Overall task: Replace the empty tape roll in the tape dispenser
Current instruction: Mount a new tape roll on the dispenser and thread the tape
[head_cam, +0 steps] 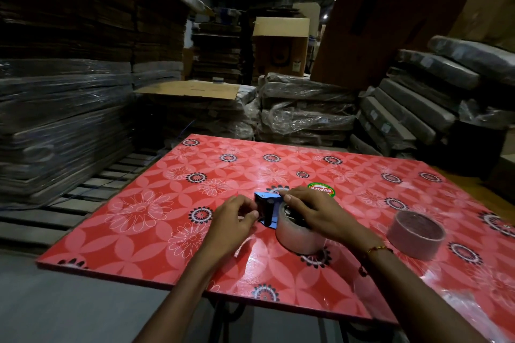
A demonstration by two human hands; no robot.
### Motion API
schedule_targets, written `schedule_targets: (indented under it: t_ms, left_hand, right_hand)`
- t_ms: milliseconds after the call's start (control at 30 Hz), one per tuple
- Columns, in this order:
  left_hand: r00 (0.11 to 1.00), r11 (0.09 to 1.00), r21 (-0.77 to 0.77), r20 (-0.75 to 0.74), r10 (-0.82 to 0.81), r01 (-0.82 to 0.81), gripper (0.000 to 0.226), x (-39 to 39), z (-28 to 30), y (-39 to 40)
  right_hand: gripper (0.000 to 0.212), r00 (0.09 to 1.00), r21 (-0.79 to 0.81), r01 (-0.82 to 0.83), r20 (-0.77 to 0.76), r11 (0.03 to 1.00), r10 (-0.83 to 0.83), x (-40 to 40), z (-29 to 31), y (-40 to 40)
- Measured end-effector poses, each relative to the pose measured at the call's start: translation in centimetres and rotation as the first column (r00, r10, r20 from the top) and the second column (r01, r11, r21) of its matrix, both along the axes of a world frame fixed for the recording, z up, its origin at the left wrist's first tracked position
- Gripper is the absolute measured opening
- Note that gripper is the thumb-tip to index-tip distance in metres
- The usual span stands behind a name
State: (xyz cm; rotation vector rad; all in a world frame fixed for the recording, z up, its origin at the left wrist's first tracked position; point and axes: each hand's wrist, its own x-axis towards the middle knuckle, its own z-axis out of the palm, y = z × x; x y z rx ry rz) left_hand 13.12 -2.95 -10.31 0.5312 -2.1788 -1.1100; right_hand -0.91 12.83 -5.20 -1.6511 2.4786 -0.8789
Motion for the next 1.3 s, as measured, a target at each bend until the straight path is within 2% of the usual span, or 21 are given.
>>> schedule_targets:
  t_ms: [167, 267, 367, 600, 767, 867, 1033, 1133, 1233, 1300]
  left_hand:
    - [0.999, 0.999, -0.028, 0.028, -0.032, 0.033, 0.008, 0.3, 0.0, 0.2]
    - [0.999, 0.998, -0.034, 0.01, 0.048, -0.047, 0.005, -0.2, 0.4, 0.4]
    - [0.994, 0.993, -0.043, -0.016, 0.109, -0.109, 0.014, -0.7, 0.7, 0.4]
    - [0.992, 0.989, -0.076, -0.008, 0.127, -0.127, 0.022, -0.7, 0.7, 0.2]
    - [0.992, 0.989, -0.082, 0.001, 0.124, -0.123, 0.022, -0.7, 0.9, 0.1]
    - [0.996, 0.993, -0.071, 0.002, 0.09, -0.089, 0.014, -0.8, 1.0, 0.1]
    - [0.999, 0.996, -0.075, 0.007, 0.052, -0.052, 0.016, -0.8, 0.9, 0.2]
    - [0.999, 0.998, -0.049, -0.002, 0.033, -0.033, 0.019, -0.8, 0.8, 0.1]
    - [0.999, 0.997, -0.062, -0.009, 0.036, -0.037, 0.02, -0.8, 0.6, 0.1]
    - [1.0, 0.998, -0.055, -0.01, 0.028, -0.028, 0.02, -0.8, 0.5, 0.1]
  right_hand:
    - [0.035, 1.0, 0.004, 0.005, -0.013, 1.0, -0.005, 0.1, -0.1, -0.1]
    - [0.036, 1.0, 0.006, 0.0, -0.008, 1.0, 0.0, 0.0, 0.0, -0.1]
    - [0.036, 1.0, 0.013, 0.003, 0.009, 1.0, -0.003, -0.2, 0.1, 0.0]
    - [0.038, 1.0, 0.067, -0.02, 0.019, 0.998, 0.018, -0.6, 0.2, 0.2]
    - [0.049, 1.0, 0.109, -0.026, 0.01, 0.994, 0.025, -0.2, 0.8, 0.7]
    - [0.053, 0.998, 0.159, -0.002, -0.055, 0.987, 0.011, 0.4, 1.6, 0.9]
    - [0.057, 0.979, 0.259, 0.127, -0.189, 0.958, -0.078, 1.6, 1.9, 0.1]
    - [0.044, 0.99, 0.237, 0.109, -0.108, 0.965, -0.086, 1.7, 1.7, 0.2]
    - [0.029, 0.988, 0.181, 0.091, 0.108, 0.979, -0.112, 0.9, 1.6, 0.3]
    - [0.02, 0.987, 0.189, 0.091, 0.11, 0.978, -0.113, 0.1, 1.4, 0.1]
